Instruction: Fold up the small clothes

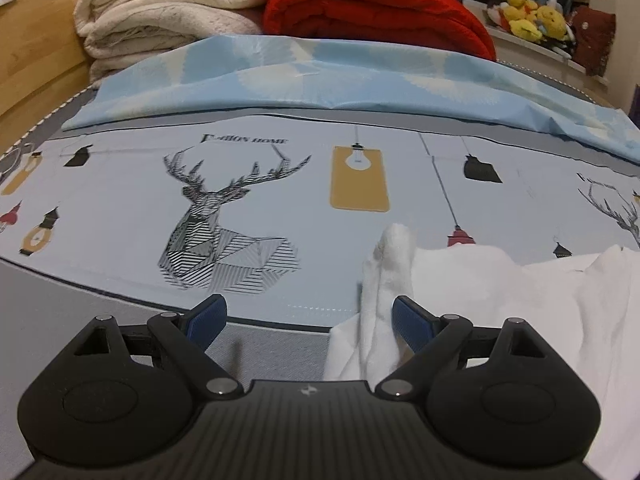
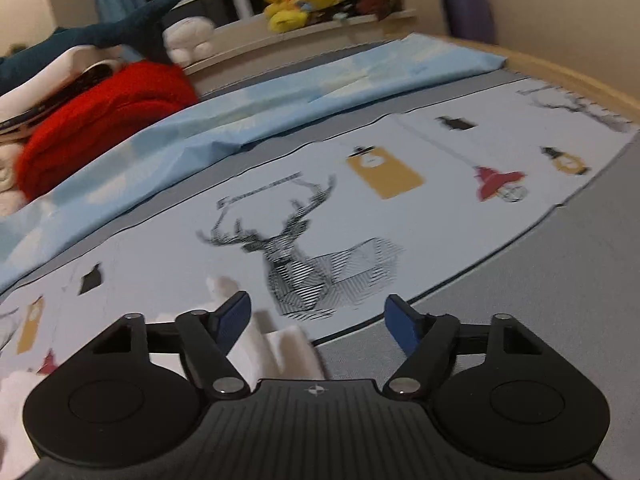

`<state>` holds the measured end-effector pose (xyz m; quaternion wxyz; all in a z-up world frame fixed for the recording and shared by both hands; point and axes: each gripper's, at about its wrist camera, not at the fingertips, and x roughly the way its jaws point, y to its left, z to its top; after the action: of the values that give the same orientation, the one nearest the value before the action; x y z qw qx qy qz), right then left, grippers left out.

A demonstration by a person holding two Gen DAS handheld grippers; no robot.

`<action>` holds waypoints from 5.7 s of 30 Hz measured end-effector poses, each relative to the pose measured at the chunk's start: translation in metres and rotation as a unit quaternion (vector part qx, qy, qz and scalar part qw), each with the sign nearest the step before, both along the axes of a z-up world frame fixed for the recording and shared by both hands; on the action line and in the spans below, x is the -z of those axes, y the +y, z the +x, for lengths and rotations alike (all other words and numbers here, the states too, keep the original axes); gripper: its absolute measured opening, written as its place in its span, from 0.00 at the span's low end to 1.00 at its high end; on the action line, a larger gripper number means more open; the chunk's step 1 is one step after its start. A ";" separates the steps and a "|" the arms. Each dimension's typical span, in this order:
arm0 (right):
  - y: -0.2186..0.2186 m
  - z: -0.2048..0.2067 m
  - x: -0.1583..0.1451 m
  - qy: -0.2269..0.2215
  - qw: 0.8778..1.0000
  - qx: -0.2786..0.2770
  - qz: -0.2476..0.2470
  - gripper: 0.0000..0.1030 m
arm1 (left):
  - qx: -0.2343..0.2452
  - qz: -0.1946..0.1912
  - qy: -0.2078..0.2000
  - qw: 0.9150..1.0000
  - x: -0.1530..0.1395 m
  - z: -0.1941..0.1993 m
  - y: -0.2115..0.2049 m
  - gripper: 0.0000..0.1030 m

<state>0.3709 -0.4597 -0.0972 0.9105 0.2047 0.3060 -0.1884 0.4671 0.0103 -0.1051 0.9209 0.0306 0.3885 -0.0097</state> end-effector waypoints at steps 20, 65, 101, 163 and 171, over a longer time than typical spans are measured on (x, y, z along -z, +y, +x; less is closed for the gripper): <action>0.007 0.021 0.004 -0.023 0.996 0.007 0.081 0.04 | -0.040 -0.131 -0.002 0.991 -0.012 0.019 0.034 0.03; 0.050 -0.155 0.009 0.061 0.996 -0.063 0.024 0.04 | 0.049 -0.139 0.115 0.982 0.013 -0.160 0.038 0.06; 0.033 -0.162 0.045 0.026 0.968 0.058 0.243 0.86 | -0.149 -0.146 0.113 0.972 0.001 -0.143 0.103 0.84; 0.451 -0.111 0.040 -0.022 0.856 -0.493 -0.153 0.59 | -0.238 -0.243 0.060 0.938 -0.033 -0.157 0.187 0.91; 0.374 -0.132 -0.008 -0.057 0.884 -0.439 -0.152 0.54 | -0.205 -0.236 0.076 0.947 -0.029 -0.154 0.170 0.91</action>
<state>0.2391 -0.0852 -0.0890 0.9358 -0.0815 0.2799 0.1984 0.3126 0.1800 -0.0765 0.8516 -0.2688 0.4417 0.0860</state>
